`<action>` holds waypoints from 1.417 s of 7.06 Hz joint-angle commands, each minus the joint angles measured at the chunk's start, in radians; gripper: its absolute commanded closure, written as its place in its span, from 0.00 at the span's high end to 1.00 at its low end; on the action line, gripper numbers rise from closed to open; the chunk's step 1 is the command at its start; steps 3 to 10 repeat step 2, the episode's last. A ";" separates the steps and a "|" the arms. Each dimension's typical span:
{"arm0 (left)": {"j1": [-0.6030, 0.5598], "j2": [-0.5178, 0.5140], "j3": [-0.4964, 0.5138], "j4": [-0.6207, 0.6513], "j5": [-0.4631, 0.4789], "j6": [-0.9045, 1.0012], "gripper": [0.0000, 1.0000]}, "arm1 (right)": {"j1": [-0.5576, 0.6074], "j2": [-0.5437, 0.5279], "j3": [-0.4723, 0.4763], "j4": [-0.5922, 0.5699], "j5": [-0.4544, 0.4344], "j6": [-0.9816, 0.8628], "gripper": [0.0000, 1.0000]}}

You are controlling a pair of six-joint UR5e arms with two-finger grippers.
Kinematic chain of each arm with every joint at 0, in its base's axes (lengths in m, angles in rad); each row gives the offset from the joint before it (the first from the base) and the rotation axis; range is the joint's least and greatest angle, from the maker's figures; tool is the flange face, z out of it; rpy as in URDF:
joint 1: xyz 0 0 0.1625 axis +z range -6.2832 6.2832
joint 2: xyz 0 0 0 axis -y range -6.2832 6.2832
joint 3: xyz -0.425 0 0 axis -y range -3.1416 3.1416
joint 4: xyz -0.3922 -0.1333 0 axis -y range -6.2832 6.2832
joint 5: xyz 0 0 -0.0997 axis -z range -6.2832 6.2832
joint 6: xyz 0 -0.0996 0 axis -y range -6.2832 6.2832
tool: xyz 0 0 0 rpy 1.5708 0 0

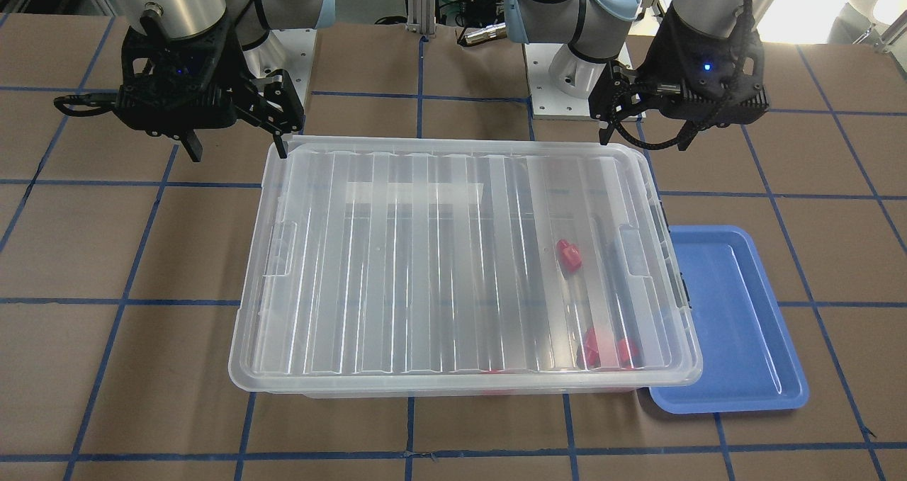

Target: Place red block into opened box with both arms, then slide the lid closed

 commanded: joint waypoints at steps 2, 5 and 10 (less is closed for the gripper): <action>-0.004 -0.001 0.001 0.001 -0.002 -0.006 1.00 | 0.000 0.000 0.000 0.000 0.000 0.000 1.00; -0.004 -0.001 0.001 0.001 -0.002 -0.006 1.00 | 0.000 0.000 0.000 0.000 0.000 0.000 1.00; -0.004 -0.001 0.001 0.001 -0.002 -0.006 1.00 | 0.000 0.000 0.000 0.000 0.000 0.000 1.00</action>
